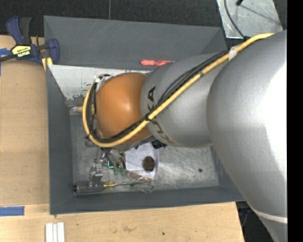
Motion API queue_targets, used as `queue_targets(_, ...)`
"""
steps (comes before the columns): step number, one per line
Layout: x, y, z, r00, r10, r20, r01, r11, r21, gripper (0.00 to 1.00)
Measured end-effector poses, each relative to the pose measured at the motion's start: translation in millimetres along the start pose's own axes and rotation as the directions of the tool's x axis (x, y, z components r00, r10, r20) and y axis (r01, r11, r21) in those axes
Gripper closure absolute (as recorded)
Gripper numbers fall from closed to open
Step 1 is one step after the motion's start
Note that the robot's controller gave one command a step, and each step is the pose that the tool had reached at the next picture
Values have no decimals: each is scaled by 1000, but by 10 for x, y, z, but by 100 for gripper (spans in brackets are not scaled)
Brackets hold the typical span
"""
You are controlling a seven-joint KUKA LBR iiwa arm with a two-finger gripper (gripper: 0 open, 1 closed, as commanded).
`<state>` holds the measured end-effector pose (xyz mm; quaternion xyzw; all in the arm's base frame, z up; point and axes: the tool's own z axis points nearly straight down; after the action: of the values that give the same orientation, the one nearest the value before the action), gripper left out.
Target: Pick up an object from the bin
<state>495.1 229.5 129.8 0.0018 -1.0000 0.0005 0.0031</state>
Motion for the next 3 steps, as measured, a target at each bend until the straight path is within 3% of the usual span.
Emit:
queue_targets(1,-24,-8,-40,1000,3,7,-3,1000,-2,0)
queue_targets(2,17,-37,335,956,-293,26,293,956,1,100)
queue_targets(3,17,-37,335,956,-293,26,293,956,1,100)
